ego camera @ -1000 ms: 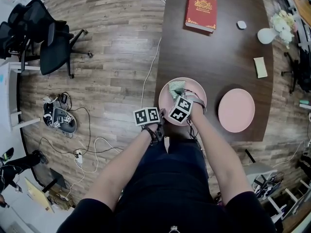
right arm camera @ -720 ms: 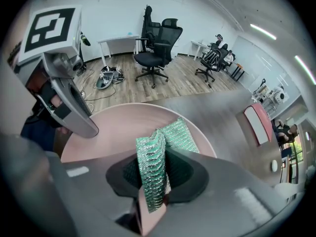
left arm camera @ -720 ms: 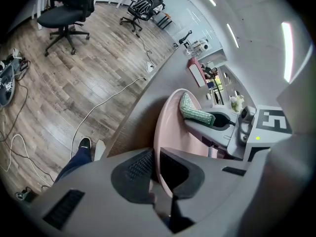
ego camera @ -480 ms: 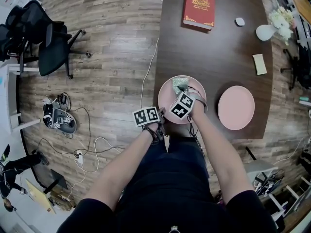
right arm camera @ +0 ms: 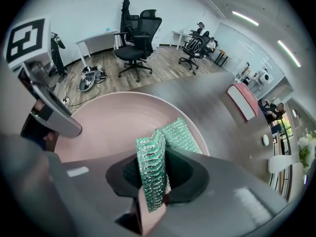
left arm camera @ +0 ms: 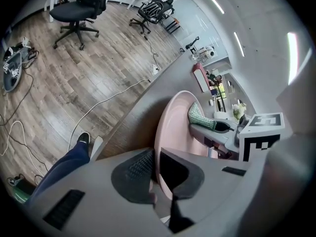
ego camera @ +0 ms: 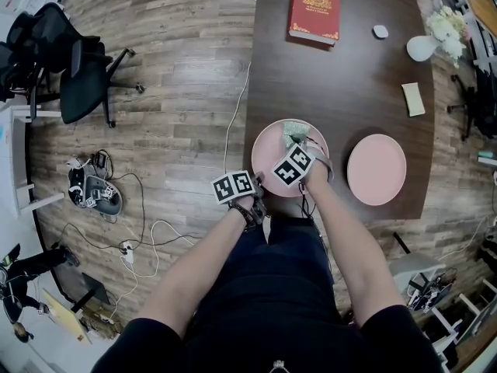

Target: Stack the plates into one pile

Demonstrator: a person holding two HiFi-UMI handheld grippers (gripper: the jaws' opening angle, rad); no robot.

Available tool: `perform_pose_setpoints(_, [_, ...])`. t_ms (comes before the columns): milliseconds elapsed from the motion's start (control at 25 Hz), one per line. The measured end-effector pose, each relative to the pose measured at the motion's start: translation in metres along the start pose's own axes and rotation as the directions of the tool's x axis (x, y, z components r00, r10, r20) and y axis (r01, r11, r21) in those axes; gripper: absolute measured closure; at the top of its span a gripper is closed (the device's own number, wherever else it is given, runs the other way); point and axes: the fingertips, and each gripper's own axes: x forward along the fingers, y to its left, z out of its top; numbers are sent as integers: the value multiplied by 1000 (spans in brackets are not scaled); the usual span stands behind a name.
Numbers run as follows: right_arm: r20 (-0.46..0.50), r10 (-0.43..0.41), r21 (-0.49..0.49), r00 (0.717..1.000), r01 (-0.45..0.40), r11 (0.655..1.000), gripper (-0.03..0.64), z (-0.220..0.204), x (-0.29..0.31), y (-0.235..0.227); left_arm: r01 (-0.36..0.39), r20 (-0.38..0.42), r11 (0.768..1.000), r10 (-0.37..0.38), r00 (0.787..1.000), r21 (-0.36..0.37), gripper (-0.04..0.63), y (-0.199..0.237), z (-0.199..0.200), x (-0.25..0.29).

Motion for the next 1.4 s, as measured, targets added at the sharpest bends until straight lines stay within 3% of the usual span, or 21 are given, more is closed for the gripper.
perform_pose_setpoints(760, [-66,-36,256,997,52,965,529,-33,-10,-9,-12,18,999,13,1000,-49,583,1,-3,0])
perform_pose_setpoints(1400, [-62,-25,305,998,43,951,529,-40,-12,-9,-37,-20,999,37,999,8,586,1,-5,2])
